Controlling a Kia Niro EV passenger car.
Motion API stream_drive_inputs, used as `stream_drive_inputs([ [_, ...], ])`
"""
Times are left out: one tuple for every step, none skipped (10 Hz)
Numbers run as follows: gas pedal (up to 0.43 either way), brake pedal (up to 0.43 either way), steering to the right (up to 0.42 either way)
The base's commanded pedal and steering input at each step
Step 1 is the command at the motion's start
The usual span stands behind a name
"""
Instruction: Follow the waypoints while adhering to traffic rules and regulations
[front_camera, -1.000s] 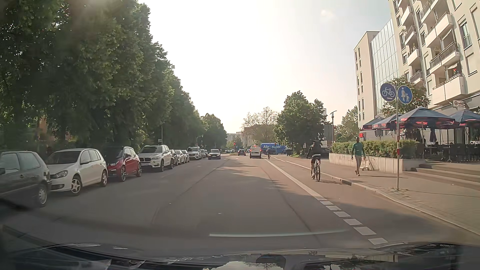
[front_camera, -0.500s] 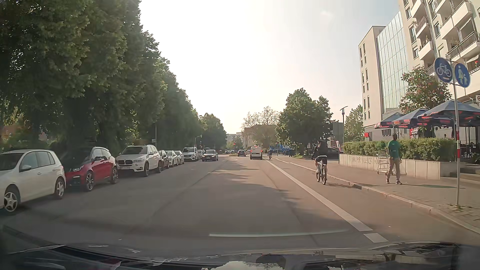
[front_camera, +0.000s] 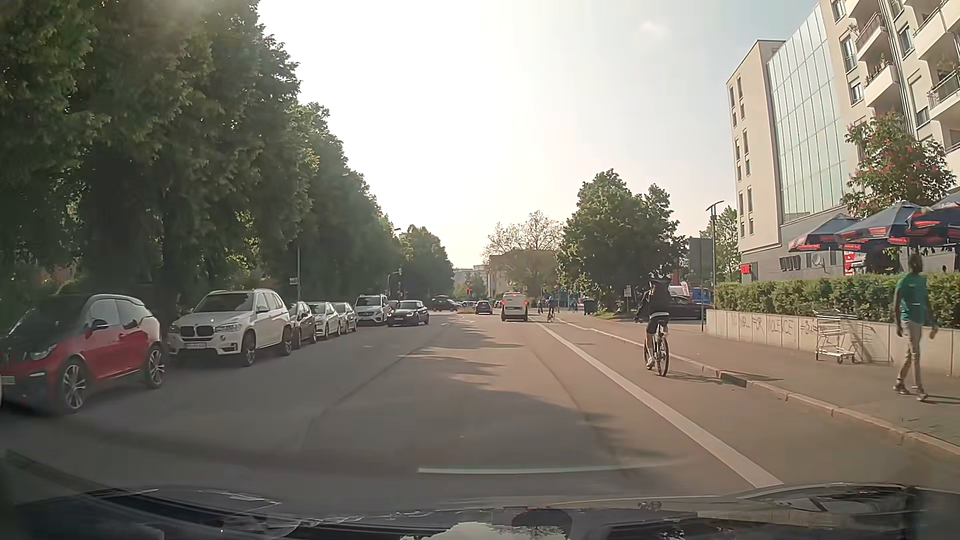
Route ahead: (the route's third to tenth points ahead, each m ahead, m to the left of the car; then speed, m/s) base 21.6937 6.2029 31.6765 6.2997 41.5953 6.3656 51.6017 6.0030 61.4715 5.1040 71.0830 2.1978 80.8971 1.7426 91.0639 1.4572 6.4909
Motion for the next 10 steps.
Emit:
stream_drive_inputs([
  [0.067, 0.0, -0.007],
  [0.067, 0.0, -0.008],
  [0.067, 0.0, -0.011],
  [0.067, 0.0, -0.011],
  [0.067, 0.0, -0.012],
  [0.067, 0.0, -0.013],
  [0.067, 0.0, -0.014],
  [0.067, 0.0, -0.015],
  [0.067, 0.0, -0.016],
  [0.067, 0.0, -0.018],
])
